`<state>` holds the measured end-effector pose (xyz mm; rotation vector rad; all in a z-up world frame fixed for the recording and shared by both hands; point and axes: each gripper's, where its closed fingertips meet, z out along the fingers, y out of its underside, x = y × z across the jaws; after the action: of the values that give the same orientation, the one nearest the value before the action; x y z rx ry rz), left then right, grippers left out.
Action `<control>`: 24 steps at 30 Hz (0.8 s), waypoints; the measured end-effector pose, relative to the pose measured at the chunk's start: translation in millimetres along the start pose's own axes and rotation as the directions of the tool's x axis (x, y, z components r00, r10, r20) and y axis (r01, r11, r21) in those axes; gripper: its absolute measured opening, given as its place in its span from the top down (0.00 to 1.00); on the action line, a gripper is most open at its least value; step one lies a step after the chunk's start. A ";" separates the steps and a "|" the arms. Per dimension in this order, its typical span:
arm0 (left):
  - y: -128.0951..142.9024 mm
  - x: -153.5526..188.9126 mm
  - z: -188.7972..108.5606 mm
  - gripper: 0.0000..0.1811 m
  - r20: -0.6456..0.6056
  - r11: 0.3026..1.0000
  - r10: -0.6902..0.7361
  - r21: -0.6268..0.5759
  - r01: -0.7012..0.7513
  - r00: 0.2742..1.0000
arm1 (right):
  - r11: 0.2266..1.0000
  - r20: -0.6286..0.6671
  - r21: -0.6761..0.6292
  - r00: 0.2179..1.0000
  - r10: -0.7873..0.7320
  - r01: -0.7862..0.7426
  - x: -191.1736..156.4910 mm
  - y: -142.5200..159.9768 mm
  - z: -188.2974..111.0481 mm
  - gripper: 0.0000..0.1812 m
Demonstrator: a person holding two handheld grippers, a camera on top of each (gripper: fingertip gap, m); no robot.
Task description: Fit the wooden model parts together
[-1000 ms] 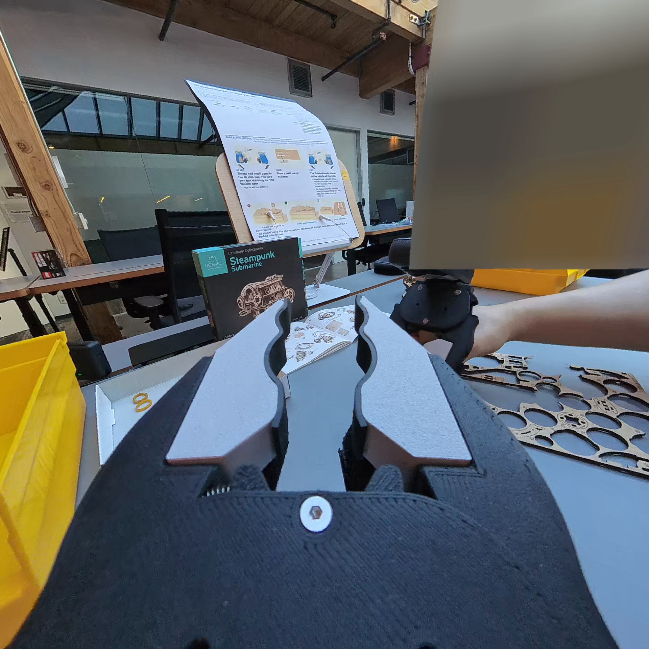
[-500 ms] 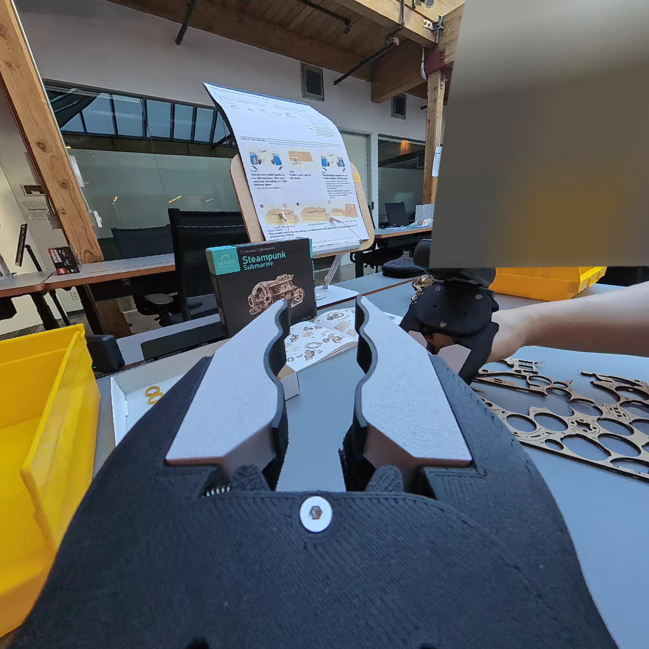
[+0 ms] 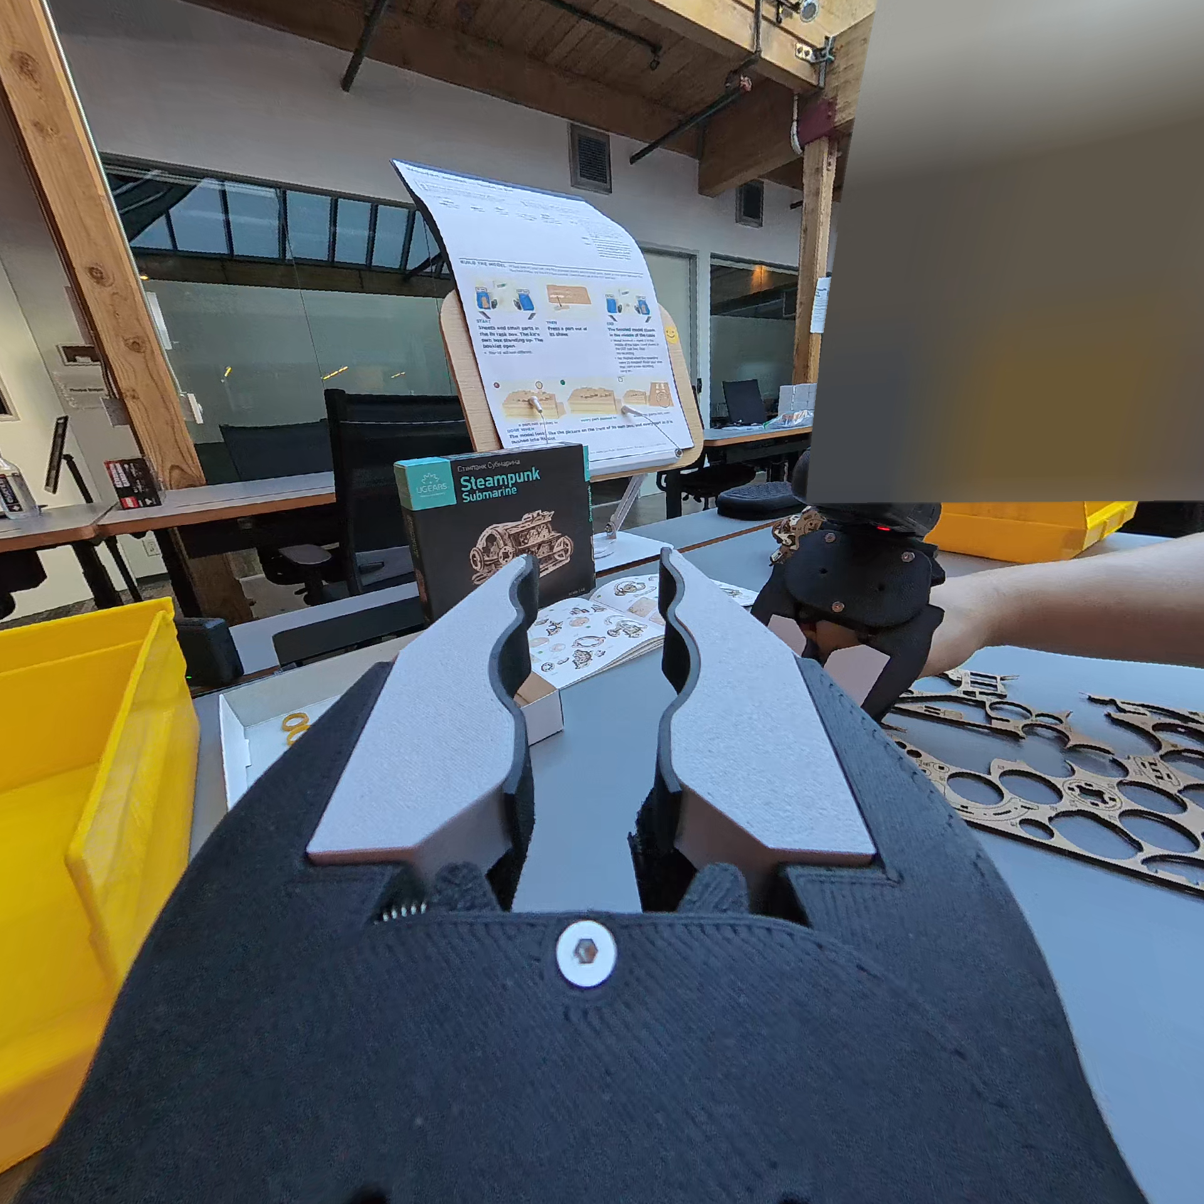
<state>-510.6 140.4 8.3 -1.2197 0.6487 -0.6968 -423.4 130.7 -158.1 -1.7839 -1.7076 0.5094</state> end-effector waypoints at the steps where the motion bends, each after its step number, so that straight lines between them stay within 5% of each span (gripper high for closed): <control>1: -0.1 -0.2 0.0 0.81 0.001 1.000 0.000 0.000 0.000 1.000 | 1.000 0.003 0.001 1.000 0.005 -0.005 -0.1 -0.1 0.0 0.98; 24: 3.2 -7.9 -4.8 0.81 0.016 1.000 -0.002 -0.010 0.002 1.000 | 0.964 0.113 0.123 0.968 0.223 -0.237 3.7 -9.4 3.9 0.98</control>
<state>-518.8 144.3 4.7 -1.2347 0.6383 -0.6853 -432.7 134.8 -154.3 -1.8947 -1.4966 0.8063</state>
